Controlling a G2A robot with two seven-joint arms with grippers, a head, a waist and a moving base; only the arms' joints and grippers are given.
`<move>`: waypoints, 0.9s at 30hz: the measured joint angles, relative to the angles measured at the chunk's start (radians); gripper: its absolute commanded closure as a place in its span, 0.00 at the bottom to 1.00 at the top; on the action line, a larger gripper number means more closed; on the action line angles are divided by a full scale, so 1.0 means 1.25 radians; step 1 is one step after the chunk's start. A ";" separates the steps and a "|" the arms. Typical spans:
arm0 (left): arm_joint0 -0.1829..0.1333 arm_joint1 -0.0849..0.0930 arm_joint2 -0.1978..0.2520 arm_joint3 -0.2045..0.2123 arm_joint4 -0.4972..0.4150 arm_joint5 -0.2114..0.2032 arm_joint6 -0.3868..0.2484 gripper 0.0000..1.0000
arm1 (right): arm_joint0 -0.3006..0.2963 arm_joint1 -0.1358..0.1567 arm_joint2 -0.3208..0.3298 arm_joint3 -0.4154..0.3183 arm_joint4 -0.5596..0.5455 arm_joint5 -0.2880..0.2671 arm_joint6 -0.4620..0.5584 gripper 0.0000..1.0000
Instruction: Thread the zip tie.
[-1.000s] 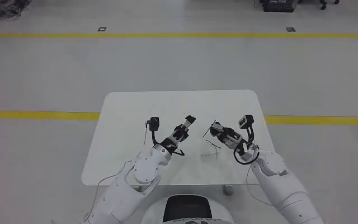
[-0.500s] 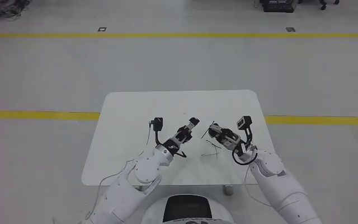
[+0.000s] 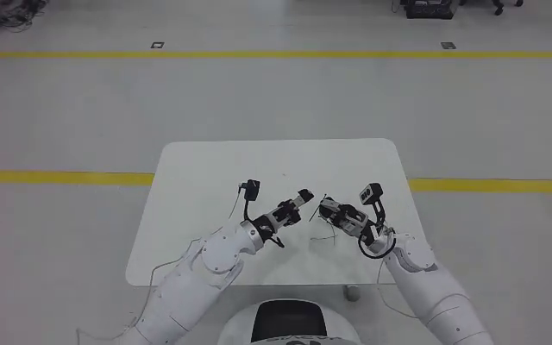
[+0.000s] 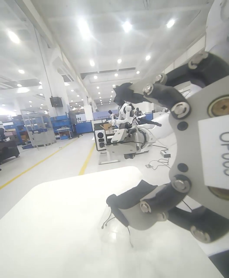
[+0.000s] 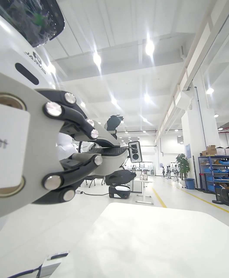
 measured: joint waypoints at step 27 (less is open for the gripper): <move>-0.045 -0.004 0.008 0.069 -0.201 -0.039 -0.164 0.00 | -0.026 -0.018 0.006 -0.072 -0.134 0.001 -0.127 1.00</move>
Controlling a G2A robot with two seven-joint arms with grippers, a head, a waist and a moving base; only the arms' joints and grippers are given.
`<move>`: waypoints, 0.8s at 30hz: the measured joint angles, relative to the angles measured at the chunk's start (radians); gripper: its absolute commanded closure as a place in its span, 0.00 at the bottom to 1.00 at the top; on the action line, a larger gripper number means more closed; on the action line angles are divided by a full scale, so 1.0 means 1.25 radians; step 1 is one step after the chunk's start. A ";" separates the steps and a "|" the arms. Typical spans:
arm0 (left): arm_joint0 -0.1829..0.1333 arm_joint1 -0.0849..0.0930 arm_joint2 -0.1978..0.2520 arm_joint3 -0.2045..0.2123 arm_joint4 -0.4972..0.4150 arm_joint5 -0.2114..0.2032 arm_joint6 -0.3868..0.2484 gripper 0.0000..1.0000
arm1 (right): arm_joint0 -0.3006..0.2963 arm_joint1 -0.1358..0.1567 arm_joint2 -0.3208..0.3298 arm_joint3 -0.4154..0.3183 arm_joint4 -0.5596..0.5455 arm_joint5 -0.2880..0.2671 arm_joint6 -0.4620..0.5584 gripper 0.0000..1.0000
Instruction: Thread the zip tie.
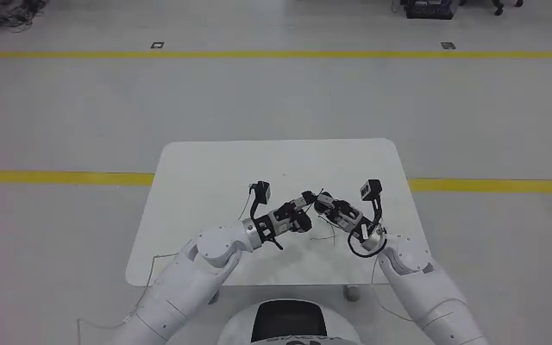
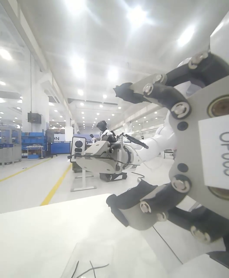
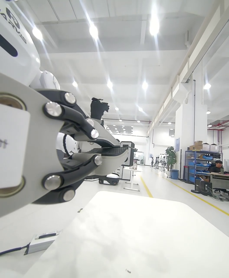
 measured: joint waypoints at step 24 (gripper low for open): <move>0.003 0.004 -0.001 0.003 -0.043 -0.016 0.016 0.62 | -0.035 -0.010 0.018 -0.036 -0.060 -0.001 -0.048 1.00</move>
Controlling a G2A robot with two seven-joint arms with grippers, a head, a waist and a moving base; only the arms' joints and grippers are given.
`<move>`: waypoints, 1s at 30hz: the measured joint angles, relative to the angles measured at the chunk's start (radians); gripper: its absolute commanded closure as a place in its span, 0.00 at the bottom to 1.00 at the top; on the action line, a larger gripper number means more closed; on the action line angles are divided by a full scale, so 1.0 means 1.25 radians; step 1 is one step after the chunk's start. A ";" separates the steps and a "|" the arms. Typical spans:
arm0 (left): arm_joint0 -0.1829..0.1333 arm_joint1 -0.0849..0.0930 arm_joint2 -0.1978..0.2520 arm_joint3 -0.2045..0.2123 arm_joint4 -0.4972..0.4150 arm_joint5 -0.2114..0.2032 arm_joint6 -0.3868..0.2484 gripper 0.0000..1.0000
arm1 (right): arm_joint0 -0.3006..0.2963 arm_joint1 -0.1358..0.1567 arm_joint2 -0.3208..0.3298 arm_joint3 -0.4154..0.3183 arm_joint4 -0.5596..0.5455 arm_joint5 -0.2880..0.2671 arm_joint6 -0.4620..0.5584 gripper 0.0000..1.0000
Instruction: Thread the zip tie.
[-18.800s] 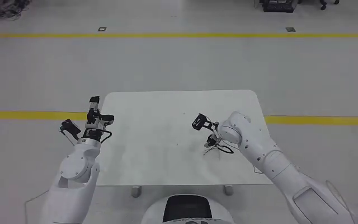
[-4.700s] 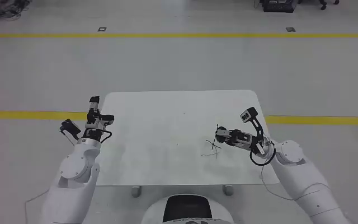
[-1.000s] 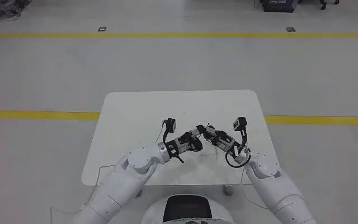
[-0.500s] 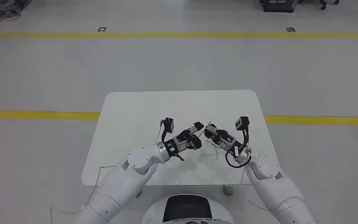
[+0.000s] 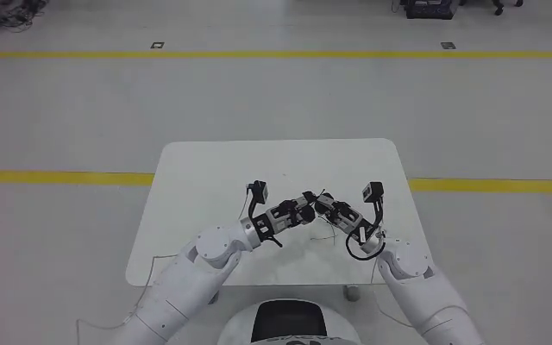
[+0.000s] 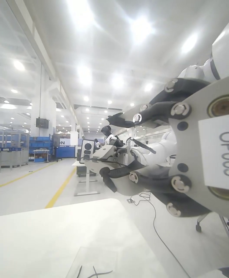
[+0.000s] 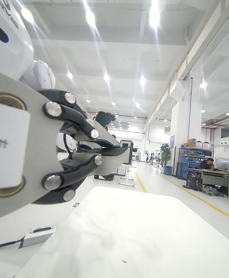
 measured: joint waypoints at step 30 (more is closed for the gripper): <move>-0.001 0.008 0.004 0.000 0.007 0.015 0.009 0.92 | -0.012 0.000 0.014 -0.016 -0.008 0.000 0.018 1.00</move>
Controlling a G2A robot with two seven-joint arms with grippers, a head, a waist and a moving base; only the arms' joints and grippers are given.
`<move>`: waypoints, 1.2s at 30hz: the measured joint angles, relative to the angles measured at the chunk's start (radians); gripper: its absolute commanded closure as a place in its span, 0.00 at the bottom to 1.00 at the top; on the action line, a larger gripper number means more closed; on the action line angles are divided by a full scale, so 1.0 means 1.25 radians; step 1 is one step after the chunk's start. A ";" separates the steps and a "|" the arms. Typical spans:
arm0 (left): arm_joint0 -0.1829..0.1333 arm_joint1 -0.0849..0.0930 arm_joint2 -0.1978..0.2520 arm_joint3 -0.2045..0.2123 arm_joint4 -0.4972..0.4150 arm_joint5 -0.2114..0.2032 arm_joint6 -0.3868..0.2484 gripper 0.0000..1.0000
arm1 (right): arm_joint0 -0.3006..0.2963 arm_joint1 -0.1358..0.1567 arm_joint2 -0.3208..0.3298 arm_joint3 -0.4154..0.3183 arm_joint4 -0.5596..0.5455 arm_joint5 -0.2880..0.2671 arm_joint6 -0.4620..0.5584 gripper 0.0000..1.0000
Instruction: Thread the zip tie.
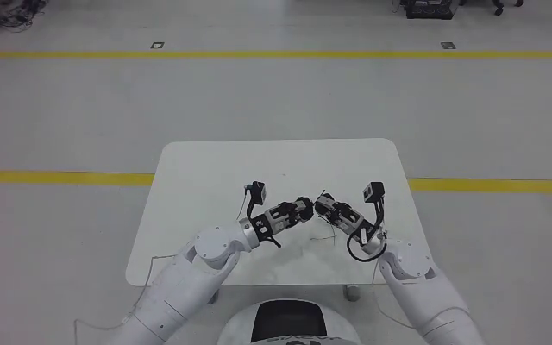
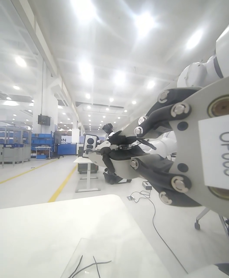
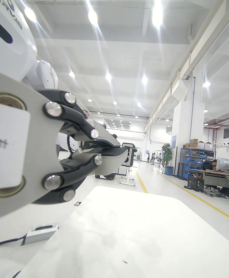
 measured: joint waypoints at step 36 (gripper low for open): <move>-0.024 0.021 -0.027 0.007 0.032 0.037 -0.095 1.00 | -0.017 0.014 0.063 0.004 0.019 0.042 0.109 0.00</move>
